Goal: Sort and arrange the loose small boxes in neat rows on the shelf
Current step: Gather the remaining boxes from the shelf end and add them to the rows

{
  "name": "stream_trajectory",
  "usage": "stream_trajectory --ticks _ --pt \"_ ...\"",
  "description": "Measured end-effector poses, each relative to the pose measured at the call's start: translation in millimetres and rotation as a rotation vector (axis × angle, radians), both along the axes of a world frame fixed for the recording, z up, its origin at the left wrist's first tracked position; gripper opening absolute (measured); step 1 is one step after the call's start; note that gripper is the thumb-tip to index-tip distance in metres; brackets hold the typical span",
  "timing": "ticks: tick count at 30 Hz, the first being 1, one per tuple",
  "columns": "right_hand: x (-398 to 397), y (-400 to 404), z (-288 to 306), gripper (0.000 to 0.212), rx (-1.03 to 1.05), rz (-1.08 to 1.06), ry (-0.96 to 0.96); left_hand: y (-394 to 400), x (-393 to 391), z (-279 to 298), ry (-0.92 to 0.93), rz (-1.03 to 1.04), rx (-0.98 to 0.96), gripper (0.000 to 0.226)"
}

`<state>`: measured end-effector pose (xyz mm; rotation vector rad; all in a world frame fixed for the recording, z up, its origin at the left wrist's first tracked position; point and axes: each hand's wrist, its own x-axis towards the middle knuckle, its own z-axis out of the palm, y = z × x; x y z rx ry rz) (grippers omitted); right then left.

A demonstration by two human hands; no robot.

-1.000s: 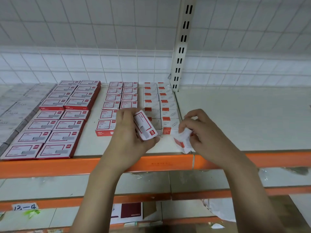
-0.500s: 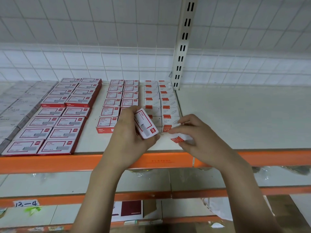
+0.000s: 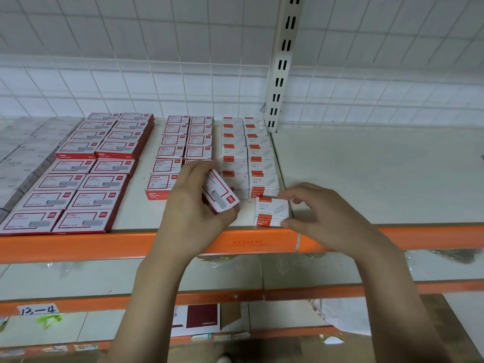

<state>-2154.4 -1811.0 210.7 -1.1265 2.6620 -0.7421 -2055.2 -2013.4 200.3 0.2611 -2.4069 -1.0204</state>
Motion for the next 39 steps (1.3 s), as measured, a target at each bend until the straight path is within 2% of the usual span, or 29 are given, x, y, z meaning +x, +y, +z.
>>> stream_trajectory --ticks 4,8,11,15,20,27,39 --pt "1.9 -8.8 -4.9 0.042 -0.017 -0.023 0.013 2.7 3.1 -0.9 -0.025 0.013 0.05 0.073" --pt "-2.3 -13.1 -6.8 0.04 -0.033 -0.043 0.032 3.2 7.6 -0.1 -0.018 0.046 -0.043 0.07" --pt "-5.4 -15.0 -8.6 0.04 -0.043 -0.067 0.048 2.1 10.3 0.1 -0.035 0.083 -0.004 0.072" --pt "-7.1 -13.7 -10.3 0.037 -0.052 -0.049 0.049 2.3 12.5 -2.7 -0.129 0.003 0.044 0.077" --pt "-7.9 -12.5 -9.9 0.037 -0.05 -0.011 0.033 10.3 13.1 -4.8 -0.102 0.04 -0.023 0.056" --pt "-7.1 -14.8 -11.4 0.037 -0.057 -0.009 0.056 10.8 12.8 -6.3 -0.032 0.062 -0.117 0.053" --pt "7.7 -42.0 4.5 0.04 -0.081 -0.062 0.18 -27.9 19.3 -7.0 -0.059 0.065 -0.299 0.06"
